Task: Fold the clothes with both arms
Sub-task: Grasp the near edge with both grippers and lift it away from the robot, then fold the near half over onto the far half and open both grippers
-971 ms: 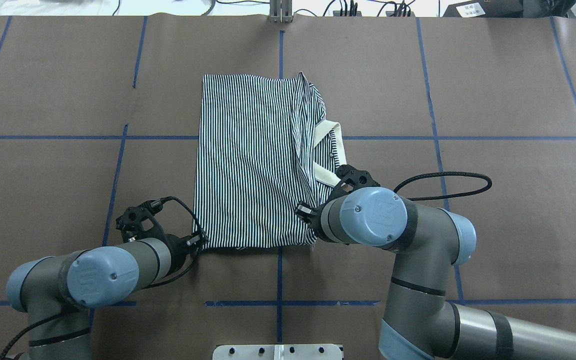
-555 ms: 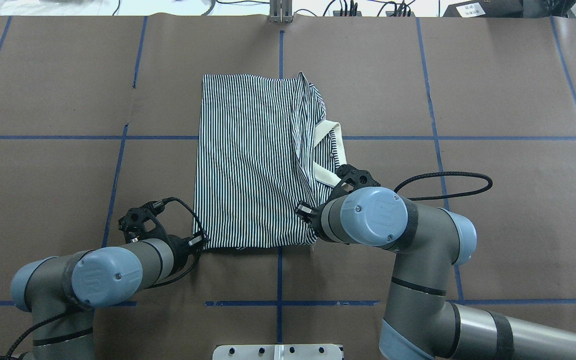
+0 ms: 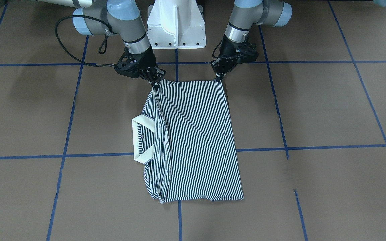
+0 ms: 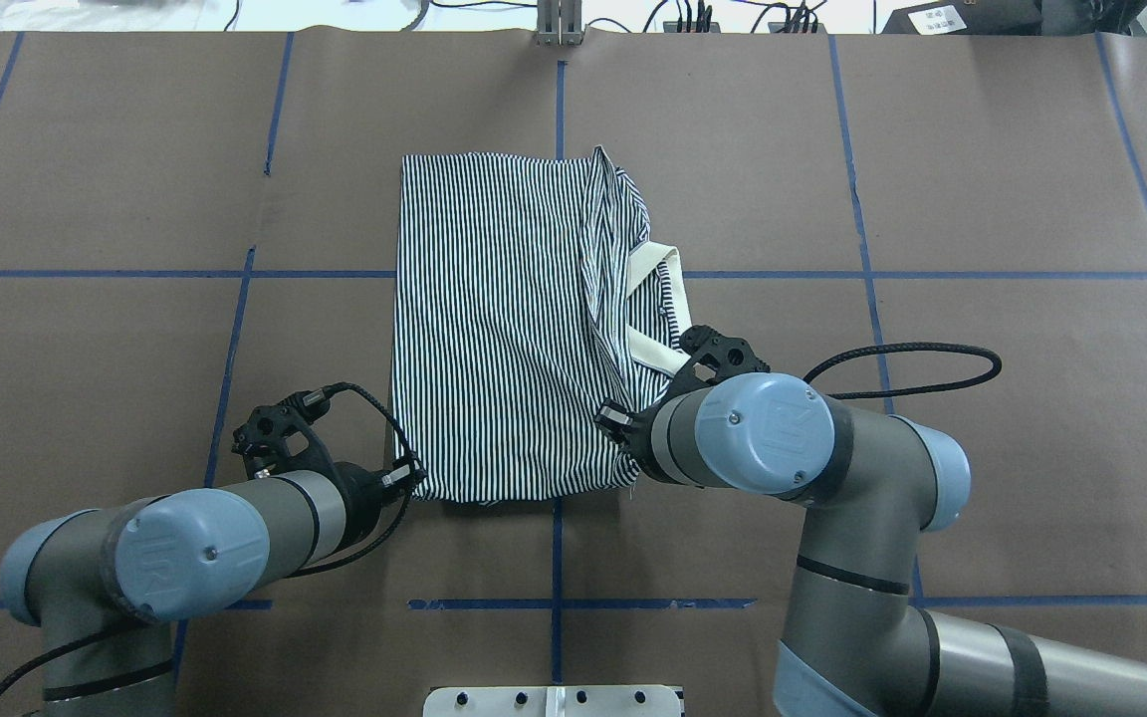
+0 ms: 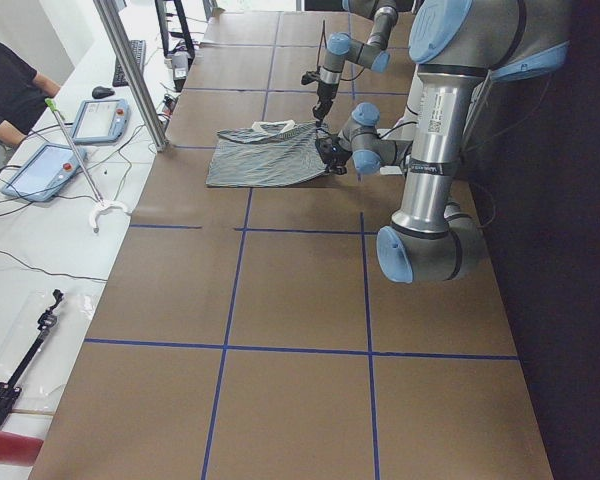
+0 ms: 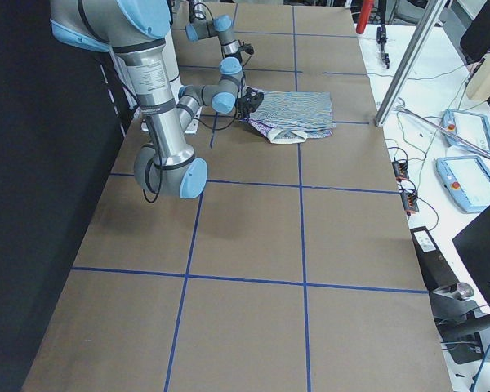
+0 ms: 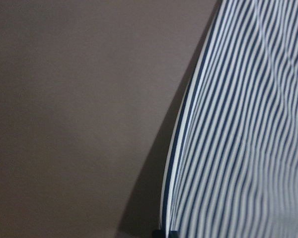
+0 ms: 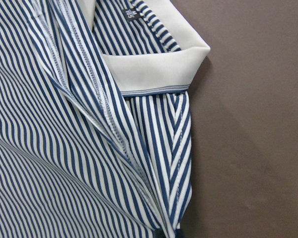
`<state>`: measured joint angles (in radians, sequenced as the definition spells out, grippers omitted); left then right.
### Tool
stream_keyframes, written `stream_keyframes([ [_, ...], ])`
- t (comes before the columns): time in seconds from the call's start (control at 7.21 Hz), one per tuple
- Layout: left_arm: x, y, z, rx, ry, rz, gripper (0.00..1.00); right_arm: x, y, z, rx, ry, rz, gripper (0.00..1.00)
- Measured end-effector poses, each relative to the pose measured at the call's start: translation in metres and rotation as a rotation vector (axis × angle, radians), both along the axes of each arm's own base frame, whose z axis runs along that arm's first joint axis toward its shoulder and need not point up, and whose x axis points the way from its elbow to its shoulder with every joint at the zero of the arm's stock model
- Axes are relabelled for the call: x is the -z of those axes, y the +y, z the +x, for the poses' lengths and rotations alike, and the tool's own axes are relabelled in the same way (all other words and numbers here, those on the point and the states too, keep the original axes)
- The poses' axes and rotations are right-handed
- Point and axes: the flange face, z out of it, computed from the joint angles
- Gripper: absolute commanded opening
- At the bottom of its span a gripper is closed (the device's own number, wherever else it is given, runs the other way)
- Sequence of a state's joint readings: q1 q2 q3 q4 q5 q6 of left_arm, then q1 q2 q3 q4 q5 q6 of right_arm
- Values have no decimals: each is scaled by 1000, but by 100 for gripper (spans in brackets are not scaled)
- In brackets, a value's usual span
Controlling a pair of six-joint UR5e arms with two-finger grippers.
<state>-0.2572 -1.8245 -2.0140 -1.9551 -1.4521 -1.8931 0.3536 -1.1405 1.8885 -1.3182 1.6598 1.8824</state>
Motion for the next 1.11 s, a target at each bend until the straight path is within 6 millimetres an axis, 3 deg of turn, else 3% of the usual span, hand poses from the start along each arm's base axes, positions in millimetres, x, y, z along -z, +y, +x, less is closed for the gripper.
stream_keyframes([
  [0.28, 74, 22, -62, -28, 83, -36, 0, 11, 32, 64, -23, -80, -23, 0],
  [0.42, 94, 22, -81, -38, 103, -43, 0, 19, 28, 79, -49, -104, -25, 0],
  [0.56, 100, 8, -88, -22, 98, -29, 0, 25, 5, 82, -92, -108, -24, 0],
  [0.69, 103, -18, -85, 7, 74, 3, 0, 37, -28, 76, -141, -109, -23, 0],
  [1.11, 87, -111, -68, 83, -59, 94, 0, 51, -125, 51, -237, -64, -63, 0],
])
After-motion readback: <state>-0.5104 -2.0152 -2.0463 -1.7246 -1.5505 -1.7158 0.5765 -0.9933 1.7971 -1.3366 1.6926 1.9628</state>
